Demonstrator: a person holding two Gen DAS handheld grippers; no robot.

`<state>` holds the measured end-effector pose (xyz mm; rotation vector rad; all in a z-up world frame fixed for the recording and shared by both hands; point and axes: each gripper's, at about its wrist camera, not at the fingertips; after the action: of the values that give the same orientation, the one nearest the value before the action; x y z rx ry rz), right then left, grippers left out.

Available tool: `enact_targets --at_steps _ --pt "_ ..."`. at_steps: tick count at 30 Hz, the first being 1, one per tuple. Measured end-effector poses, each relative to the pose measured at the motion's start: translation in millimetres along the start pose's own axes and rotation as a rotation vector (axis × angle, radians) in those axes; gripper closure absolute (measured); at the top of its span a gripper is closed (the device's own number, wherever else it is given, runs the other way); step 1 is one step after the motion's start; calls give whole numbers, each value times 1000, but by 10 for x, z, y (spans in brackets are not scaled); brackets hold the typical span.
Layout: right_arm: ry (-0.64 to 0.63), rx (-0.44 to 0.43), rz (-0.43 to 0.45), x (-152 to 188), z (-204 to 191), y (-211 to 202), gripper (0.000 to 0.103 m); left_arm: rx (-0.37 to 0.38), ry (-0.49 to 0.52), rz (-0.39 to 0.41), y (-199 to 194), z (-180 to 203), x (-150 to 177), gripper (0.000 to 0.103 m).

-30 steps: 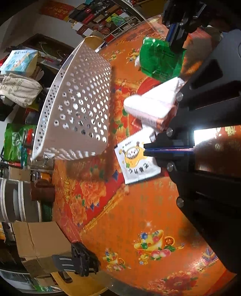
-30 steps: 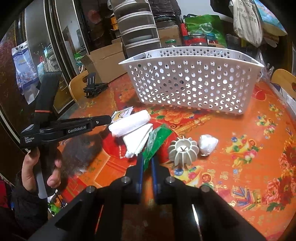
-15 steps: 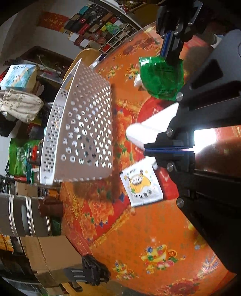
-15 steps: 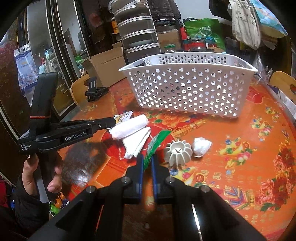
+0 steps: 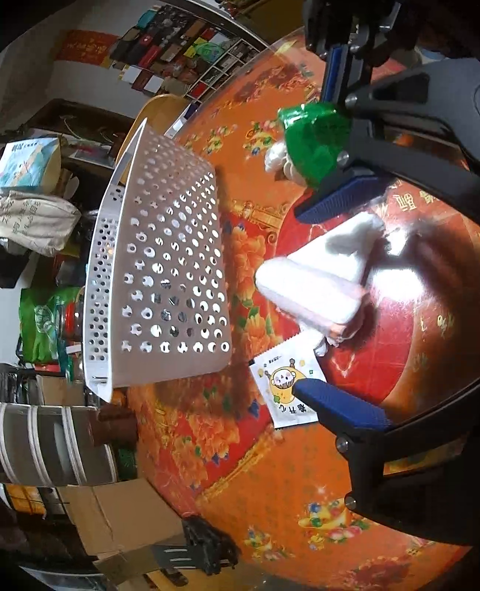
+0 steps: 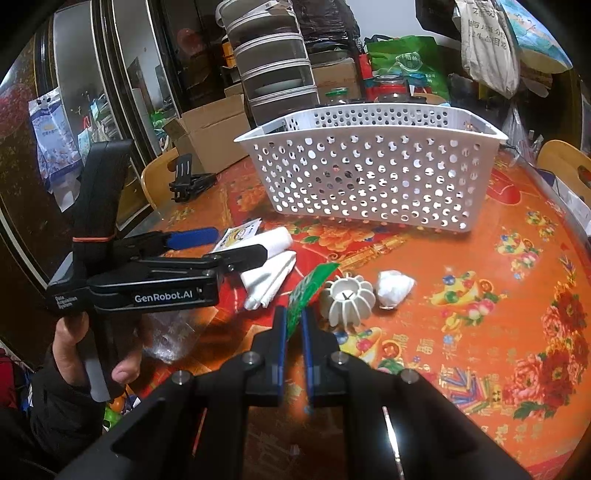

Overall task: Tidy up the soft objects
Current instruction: 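Hold the white towel with the left gripper while the right gripper grasps the green packet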

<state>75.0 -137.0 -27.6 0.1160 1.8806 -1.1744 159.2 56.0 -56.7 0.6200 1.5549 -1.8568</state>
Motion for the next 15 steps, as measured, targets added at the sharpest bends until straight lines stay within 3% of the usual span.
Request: enact_targets --at_steps 2,4,6,15 --pt "-1 1 0 0 1 -2 96 -4 -9 -11 40 -10 4 25" --pt "-1 3 2 -1 10 -23 96 -20 4 -23 79 4 18 65" --pt "-1 5 5 1 24 -44 96 -17 17 -45 126 29 41 68" --pt "-9 15 9 -21 76 -127 96 -53 17 37 -145 108 59 73"
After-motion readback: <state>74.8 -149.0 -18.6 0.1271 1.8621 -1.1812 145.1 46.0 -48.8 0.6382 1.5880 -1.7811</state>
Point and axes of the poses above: each gripper's, at about its wrist camera, not at the fingertips, and y roughly the way its jaws point, z to its right, x to its underside, and after that the axes turned 4 degrees about -y, right-handed
